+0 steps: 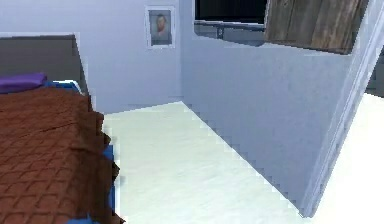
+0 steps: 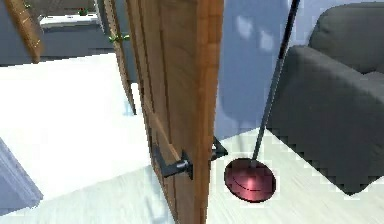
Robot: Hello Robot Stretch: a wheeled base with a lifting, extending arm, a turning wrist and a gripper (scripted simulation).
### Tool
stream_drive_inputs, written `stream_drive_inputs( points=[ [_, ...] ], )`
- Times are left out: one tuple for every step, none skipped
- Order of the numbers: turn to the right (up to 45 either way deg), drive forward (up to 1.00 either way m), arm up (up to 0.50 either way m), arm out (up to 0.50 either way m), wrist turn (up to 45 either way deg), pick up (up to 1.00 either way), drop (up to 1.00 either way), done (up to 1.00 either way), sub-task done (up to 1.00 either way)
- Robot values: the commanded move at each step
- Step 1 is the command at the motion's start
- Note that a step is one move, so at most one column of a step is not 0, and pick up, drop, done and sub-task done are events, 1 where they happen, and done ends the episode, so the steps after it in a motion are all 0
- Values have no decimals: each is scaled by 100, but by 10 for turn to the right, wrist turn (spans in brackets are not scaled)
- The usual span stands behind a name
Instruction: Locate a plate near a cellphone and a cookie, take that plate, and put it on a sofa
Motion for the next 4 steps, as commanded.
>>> stream_drive_inputs(
  points=[
    [0,35,0,0,0,0,0,0,0],
    [450,0,0,0,0,0,0,0,0],
    [180,0,0,0,0,0,0,0,0],
    [0,100,0,0,0,0,0,0,0]
  ],
)
